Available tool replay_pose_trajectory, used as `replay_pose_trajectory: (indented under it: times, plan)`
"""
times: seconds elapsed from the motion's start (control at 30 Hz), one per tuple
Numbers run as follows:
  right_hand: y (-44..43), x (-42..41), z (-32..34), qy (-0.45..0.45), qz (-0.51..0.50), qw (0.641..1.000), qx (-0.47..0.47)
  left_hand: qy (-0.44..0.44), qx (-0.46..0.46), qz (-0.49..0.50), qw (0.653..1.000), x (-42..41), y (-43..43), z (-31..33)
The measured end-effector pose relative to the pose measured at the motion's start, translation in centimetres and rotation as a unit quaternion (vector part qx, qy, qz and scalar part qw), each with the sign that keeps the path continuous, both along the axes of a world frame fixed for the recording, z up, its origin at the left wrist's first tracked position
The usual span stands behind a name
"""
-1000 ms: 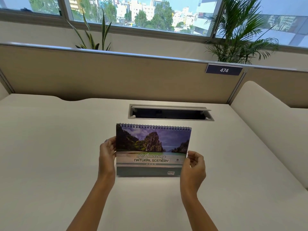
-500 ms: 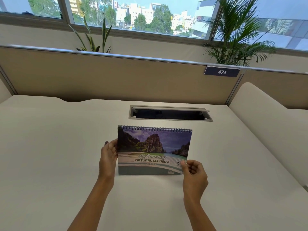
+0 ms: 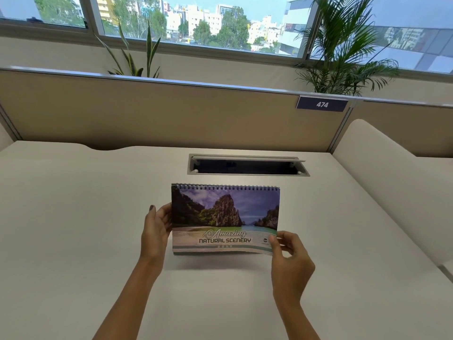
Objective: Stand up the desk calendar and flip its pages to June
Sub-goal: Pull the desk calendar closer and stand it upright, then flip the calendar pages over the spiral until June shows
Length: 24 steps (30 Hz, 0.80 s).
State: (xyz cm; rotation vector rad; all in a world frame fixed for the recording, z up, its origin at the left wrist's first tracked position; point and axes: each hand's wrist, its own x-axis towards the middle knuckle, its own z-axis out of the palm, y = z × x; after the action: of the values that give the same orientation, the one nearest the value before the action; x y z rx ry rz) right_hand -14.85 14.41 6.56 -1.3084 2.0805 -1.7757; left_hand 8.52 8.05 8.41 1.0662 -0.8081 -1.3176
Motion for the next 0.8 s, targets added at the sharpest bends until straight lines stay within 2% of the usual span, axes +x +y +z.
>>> replay_pose_trajectory:
  times: [0.07,0.13,0.17,0.2,0.23,0.3,0.33,0.4,0.5,0.6,0.7,0.8]
  plan:
    - [0.1,-0.1,0.1,0.054,0.009,0.998,-0.024,-0.002,-0.002,0.000,1.000,0.0,0.0,0.0]
    - [0.4,-0.3,0.6,0.040,0.028,0.998,-0.037,-0.005,-0.002,0.002,1.000,0.0,0.0,-0.2]
    - [0.5,-0.3,0.9,-0.009,0.049,0.998,-0.028,-0.003,-0.002,0.003,1.000,0.0,0.1,-0.2]
    - [0.6,-0.4,1.3,-0.093,0.082,0.992,-0.007,0.000,-0.003,0.002,1.000,0.0,0.1,-0.2]
    - [0.6,-0.4,2.0,-0.200,0.129,0.971,0.011,0.004,-0.001,0.001,1.000,0.0,0.2,-0.2]
    - [0.6,-0.7,3.3,-0.397,0.214,0.893,0.022,0.014,0.013,0.001,1.000,-0.1,0.3,-0.3]
    - [0.5,-0.9,3.8,-0.456,0.241,0.856,0.018,0.023,0.021,0.001,0.999,-0.1,0.4,-0.3]
    - [0.4,-1.0,4.8,-0.497,0.277,0.823,0.000,0.049,0.031,-0.004,0.998,0.2,0.5,-0.2]
    - [-0.6,-1.0,6.2,-0.474,0.312,0.820,-0.077,0.059,0.015,-0.005,0.998,0.6,0.6,0.0]
    - [-2.1,-0.8,7.7,-0.412,0.337,0.837,-0.123,0.047,-0.001,-0.009,0.999,0.5,0.5,0.0]
    - [-3.5,-0.6,8.6,-0.310,0.303,0.894,-0.113,0.029,-0.002,-0.026,0.999,0.4,0.6,0.1]
    - [-4.8,-0.5,8.7,-0.151,0.243,0.955,-0.083,0.025,-0.004,-0.027,0.999,0.6,0.5,-0.1]
